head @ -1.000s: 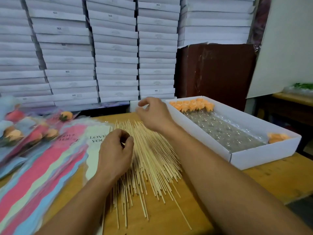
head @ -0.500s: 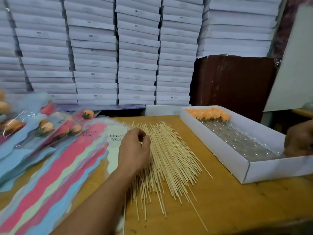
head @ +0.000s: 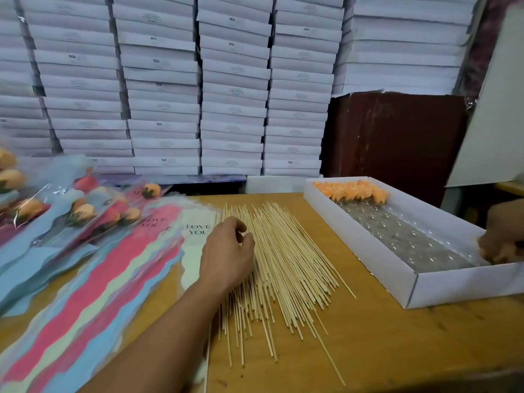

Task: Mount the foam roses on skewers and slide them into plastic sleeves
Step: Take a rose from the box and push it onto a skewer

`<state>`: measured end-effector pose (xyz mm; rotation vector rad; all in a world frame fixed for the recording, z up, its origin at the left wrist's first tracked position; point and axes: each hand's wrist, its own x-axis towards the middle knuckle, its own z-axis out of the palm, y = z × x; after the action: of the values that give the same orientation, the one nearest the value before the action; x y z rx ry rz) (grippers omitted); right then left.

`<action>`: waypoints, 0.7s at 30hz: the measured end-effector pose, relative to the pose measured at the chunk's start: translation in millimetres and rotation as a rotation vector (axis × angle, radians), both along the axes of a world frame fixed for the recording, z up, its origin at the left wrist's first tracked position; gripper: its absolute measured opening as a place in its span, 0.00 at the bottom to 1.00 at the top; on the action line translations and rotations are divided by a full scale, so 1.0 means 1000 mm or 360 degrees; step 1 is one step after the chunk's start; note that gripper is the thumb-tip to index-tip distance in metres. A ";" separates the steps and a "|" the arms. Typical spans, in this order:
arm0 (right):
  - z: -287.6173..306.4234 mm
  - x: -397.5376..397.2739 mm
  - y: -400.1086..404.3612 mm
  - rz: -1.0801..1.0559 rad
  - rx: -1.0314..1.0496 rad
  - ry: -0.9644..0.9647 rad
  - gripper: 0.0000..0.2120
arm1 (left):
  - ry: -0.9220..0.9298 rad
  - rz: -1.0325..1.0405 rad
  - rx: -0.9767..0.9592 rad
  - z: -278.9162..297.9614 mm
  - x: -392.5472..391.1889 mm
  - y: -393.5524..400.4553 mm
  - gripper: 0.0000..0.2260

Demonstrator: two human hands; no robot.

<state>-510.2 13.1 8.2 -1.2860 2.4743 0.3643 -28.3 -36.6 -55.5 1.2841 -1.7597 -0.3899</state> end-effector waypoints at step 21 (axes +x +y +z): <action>0.040 0.256 -0.017 0.0610 -0.1239 -0.1035 0.18 | 0.0294 -0.0538 -0.0071 0.006 -0.010 0.009 0.17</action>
<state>-254.0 -4.4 48.4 -1.7855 1.8208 -0.8903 -38.1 -28.0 -49.8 0.8876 -1.8152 -0.6354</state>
